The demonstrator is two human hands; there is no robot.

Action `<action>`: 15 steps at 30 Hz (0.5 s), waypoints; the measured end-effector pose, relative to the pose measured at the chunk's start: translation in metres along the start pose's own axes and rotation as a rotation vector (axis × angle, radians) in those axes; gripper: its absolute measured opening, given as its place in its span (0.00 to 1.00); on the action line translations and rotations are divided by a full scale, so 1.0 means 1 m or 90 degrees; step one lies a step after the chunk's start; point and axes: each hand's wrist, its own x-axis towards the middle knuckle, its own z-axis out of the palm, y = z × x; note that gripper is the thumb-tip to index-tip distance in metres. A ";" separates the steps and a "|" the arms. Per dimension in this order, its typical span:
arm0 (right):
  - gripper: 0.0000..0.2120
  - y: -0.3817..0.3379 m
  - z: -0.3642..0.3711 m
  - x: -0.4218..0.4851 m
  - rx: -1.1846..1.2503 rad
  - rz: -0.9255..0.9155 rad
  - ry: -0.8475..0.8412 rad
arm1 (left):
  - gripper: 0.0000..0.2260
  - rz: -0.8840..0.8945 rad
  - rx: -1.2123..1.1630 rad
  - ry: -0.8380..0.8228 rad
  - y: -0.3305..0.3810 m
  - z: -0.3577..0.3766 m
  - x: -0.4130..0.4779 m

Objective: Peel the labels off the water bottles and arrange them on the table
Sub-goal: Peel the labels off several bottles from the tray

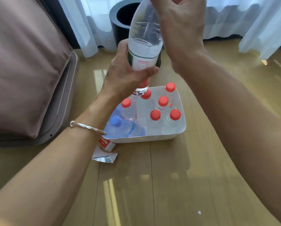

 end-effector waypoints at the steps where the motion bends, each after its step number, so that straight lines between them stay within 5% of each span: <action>1: 0.10 0.000 -0.003 0.001 0.033 -0.008 -0.009 | 0.27 0.004 0.003 -0.010 0.003 -0.002 -0.002; 7: 0.15 0.023 -0.019 -0.014 0.121 0.211 -0.226 | 0.08 0.029 -0.067 0.018 0.014 -0.003 -0.009; 10: 0.18 0.037 -0.018 -0.040 0.168 0.400 -0.294 | 0.09 0.034 -0.083 0.028 0.013 -0.003 -0.010; 15: 0.29 0.048 -0.013 -0.052 0.225 0.450 -0.294 | 0.14 -0.014 -0.144 0.038 0.002 -0.006 -0.009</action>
